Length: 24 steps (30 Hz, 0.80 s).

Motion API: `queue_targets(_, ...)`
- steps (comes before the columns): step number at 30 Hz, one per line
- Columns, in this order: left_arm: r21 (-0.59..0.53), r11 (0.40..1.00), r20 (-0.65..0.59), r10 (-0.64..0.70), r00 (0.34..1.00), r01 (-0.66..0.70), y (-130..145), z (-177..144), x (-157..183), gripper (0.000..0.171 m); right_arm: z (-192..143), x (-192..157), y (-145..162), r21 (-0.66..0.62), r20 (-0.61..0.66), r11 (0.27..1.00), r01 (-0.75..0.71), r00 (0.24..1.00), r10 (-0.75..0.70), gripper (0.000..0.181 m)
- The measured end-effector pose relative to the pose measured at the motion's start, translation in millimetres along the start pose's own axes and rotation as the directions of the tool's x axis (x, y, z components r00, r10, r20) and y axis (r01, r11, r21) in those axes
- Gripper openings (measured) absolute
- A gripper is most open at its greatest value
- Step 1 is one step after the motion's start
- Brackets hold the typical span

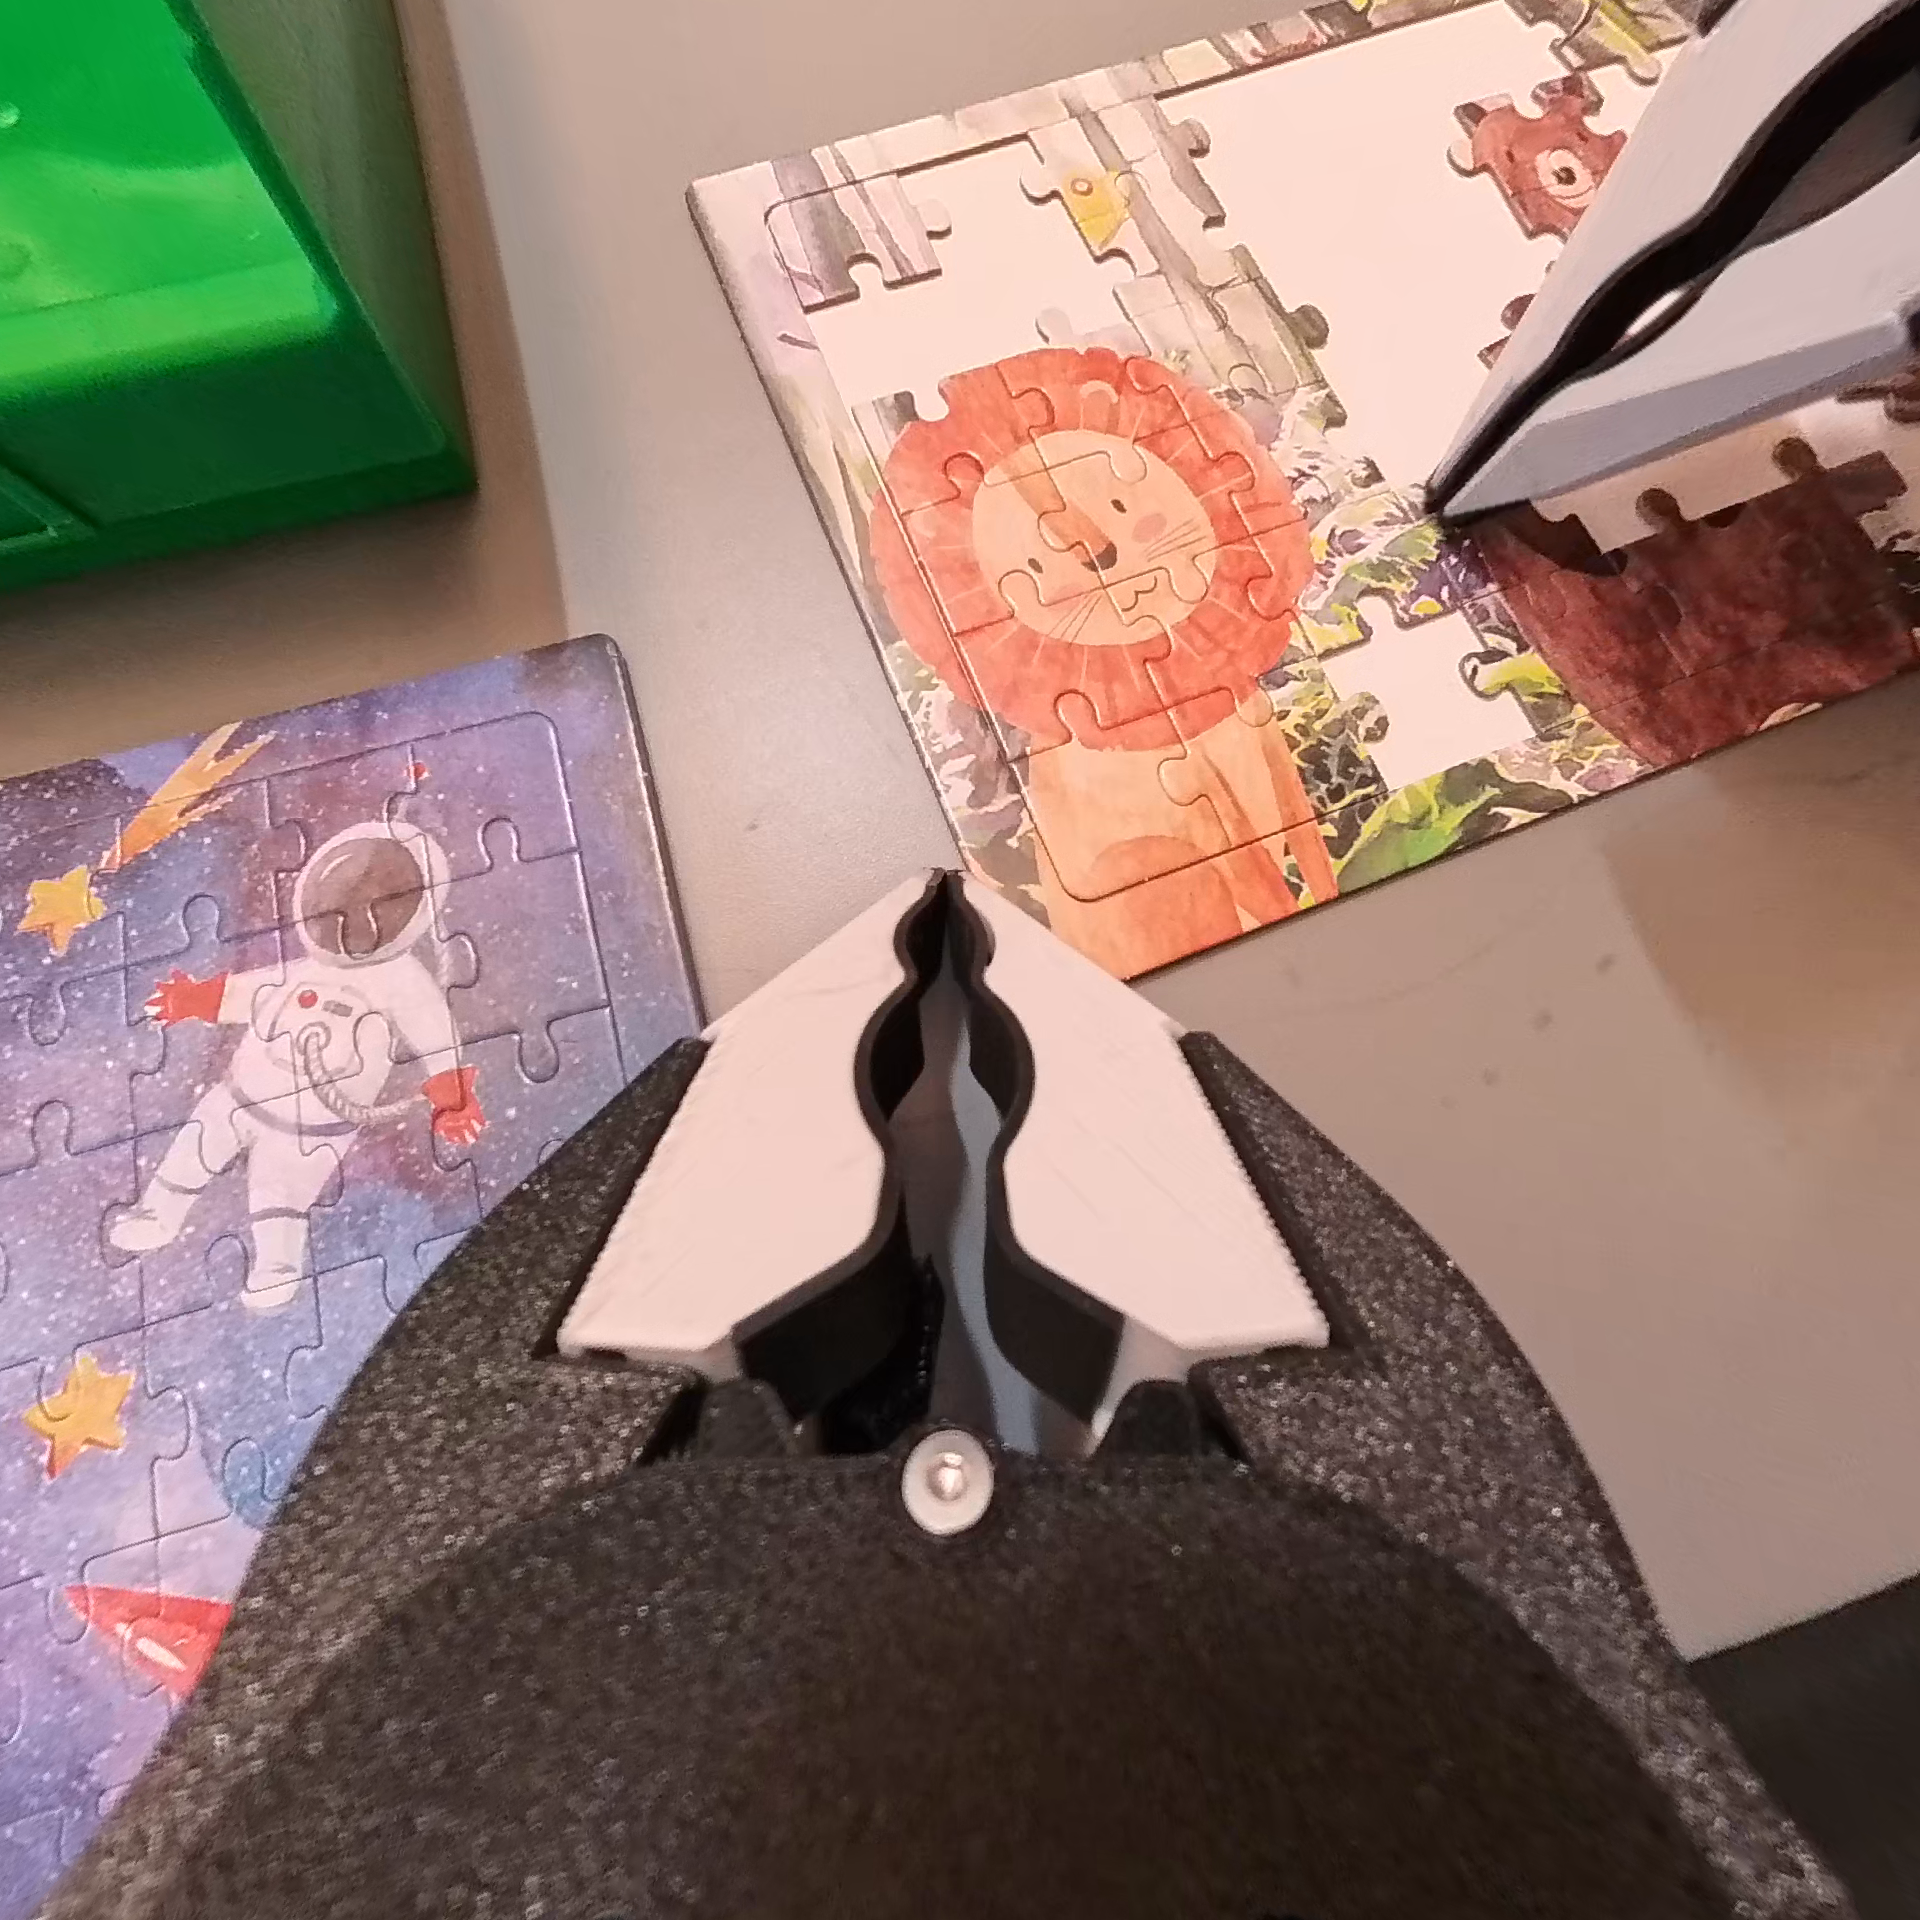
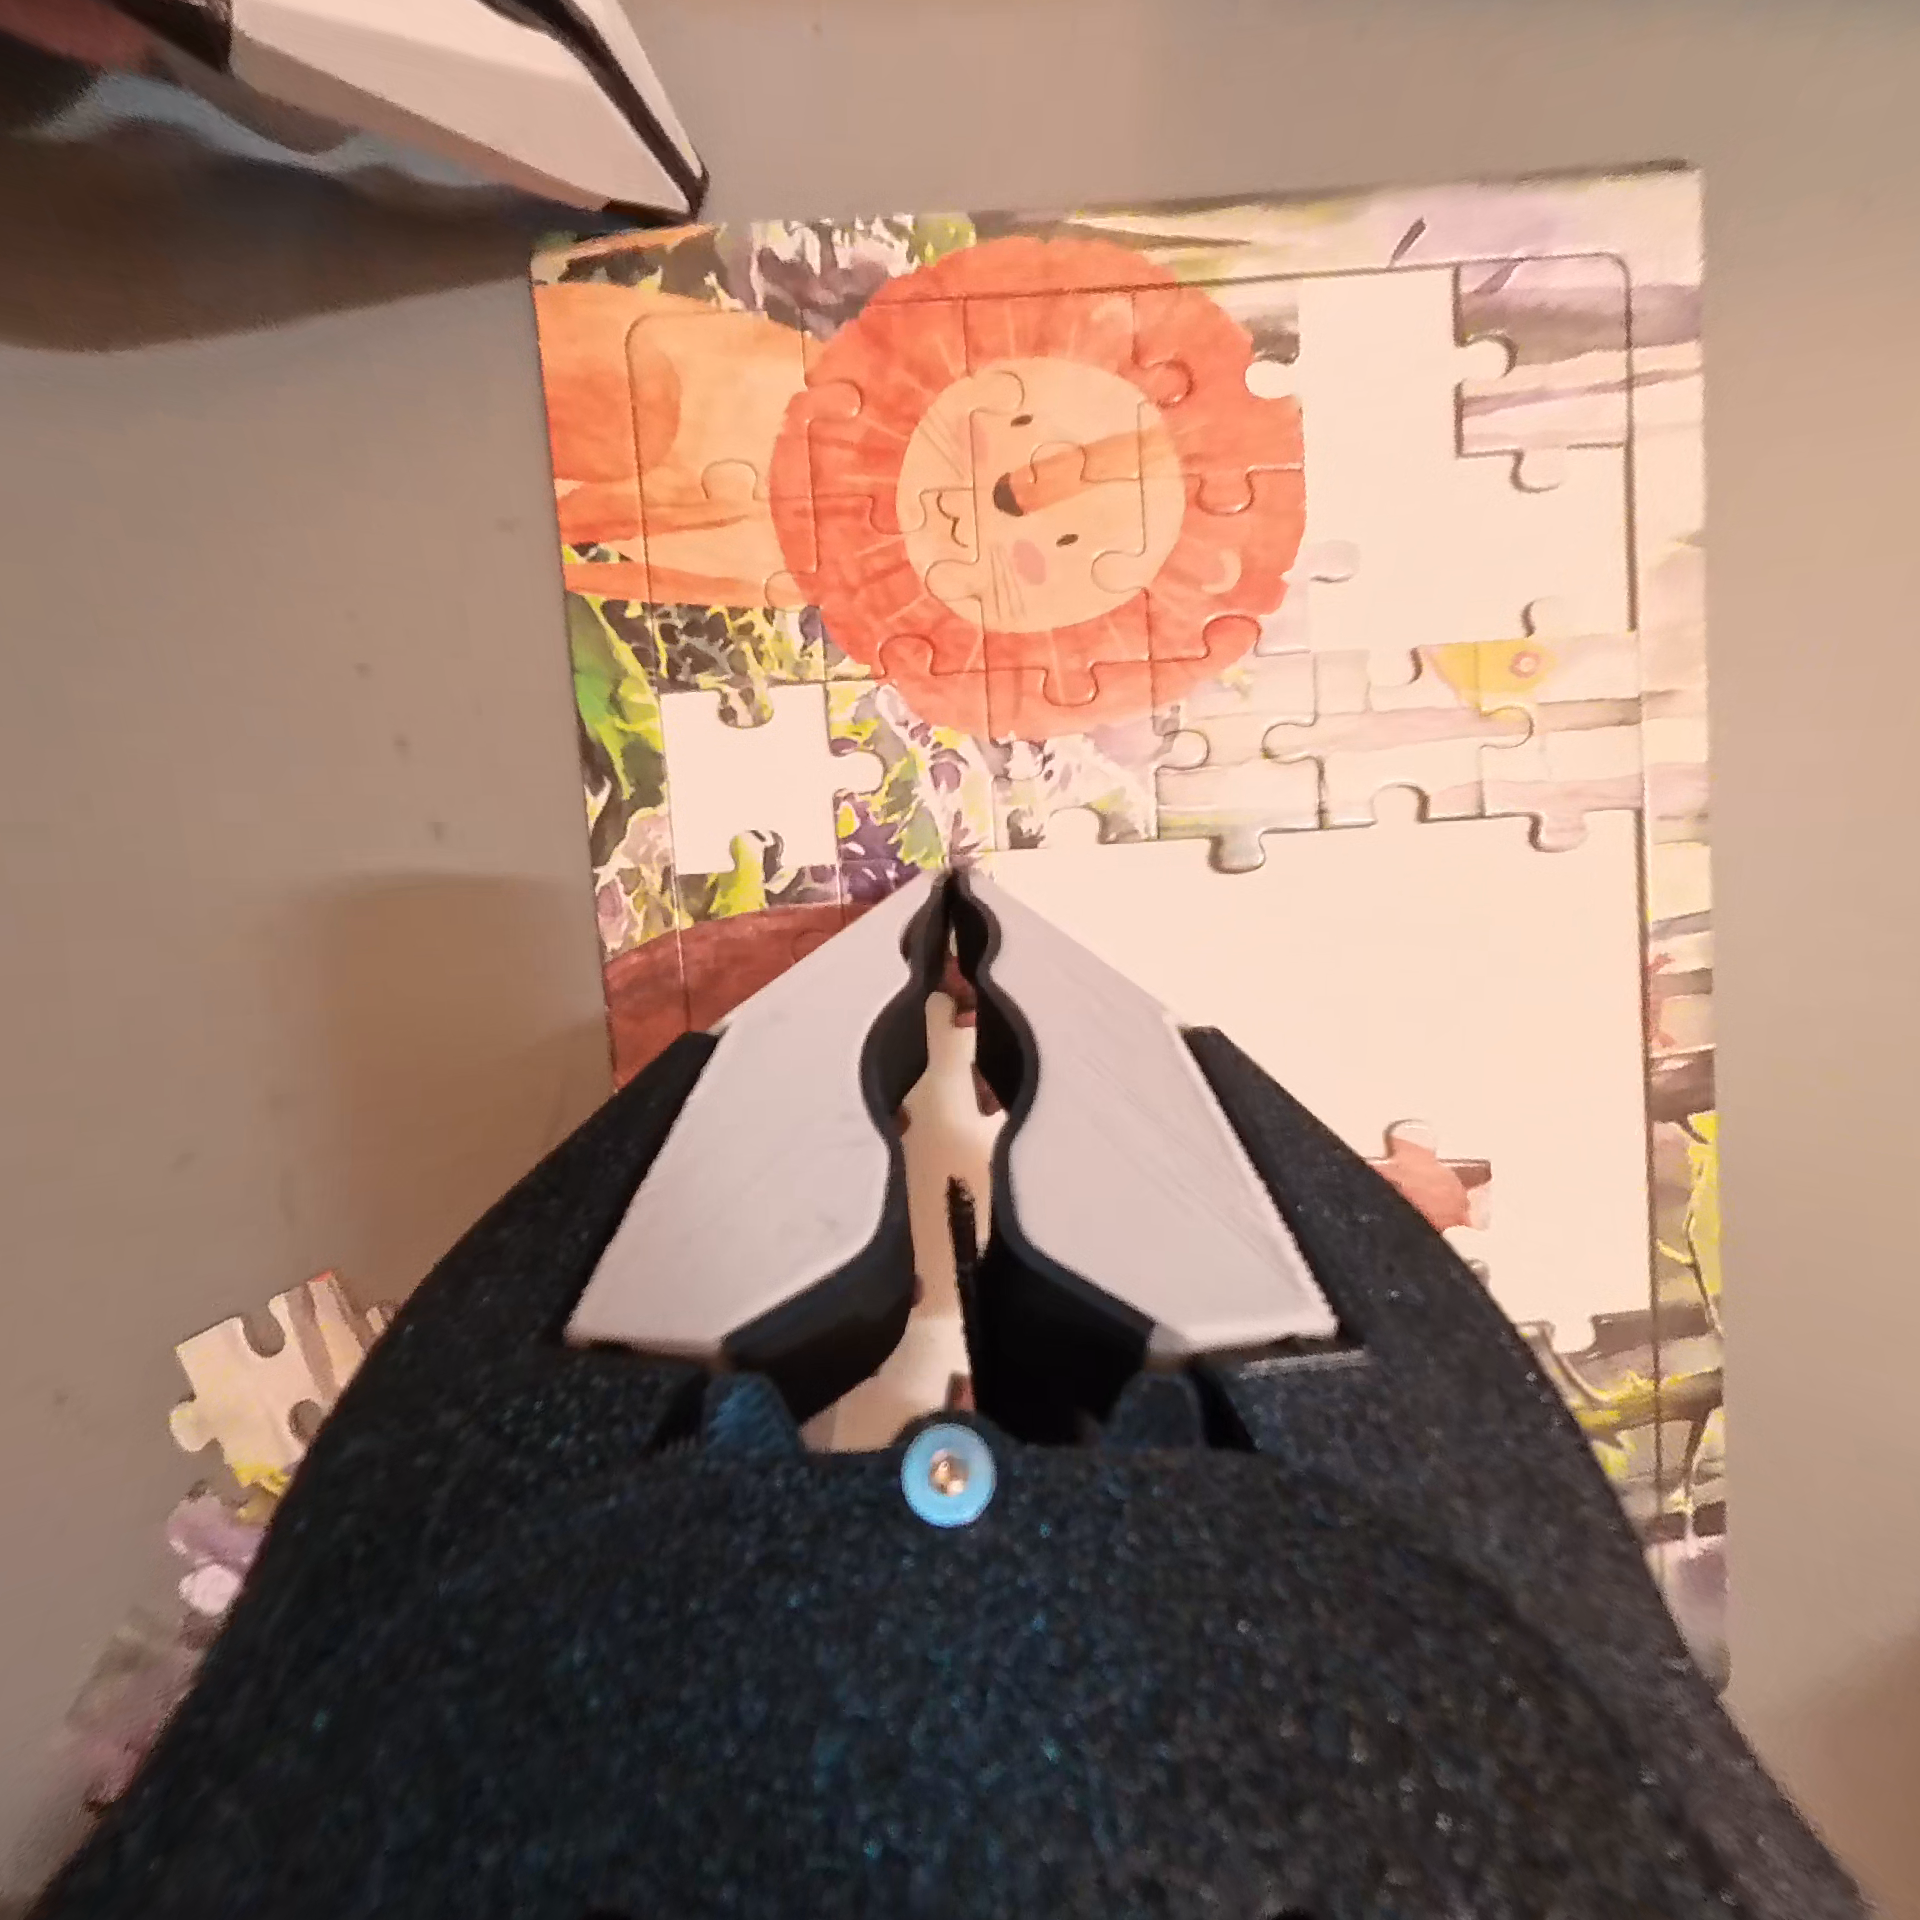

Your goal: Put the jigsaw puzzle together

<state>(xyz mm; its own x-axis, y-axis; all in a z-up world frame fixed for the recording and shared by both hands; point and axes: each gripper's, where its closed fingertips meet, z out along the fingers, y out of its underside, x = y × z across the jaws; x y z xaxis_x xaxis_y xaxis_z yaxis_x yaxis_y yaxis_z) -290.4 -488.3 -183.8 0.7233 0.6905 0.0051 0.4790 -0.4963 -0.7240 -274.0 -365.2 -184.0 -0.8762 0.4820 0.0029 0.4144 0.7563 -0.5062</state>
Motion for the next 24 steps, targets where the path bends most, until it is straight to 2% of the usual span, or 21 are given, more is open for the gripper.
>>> queue_targets(4,0.0,1.0,0.002,0.002,1.0,-0.002,0,0,0,0.0,-6,3,0,-0.01,-0.037,1.0,0.016,0.999,-0.017,0.0)
queue_targets(8,0.0,1.0,0.001,0.001,1.0,-0.001,0,0,0,0.0,-14,-6,0,0.006,-0.009,1.0,-0.001,1.0,0.001,0.0)
queue_targets(12,0.0,1.0,0.001,0.001,1.0,-0.001,0,0,0,0.0,-3,-16,9,-0.026,0.024,1.0,-0.003,1.0,0.004,0.0)
queue_targets(19,0.0,1.0,0.002,0.002,1.0,-0.002,0,0,0,0.0,-13,-11,-5,0.032,-0.01,0.999,-0.011,1.0,0.011,0.0)
queue_targets(24,0.001,1.0,0.003,0.003,1.0,-0.003,0,0,0,0.0,-5,-12,5,0.003,0.001,1.0,-0.026,1.0,0.026,0.0)
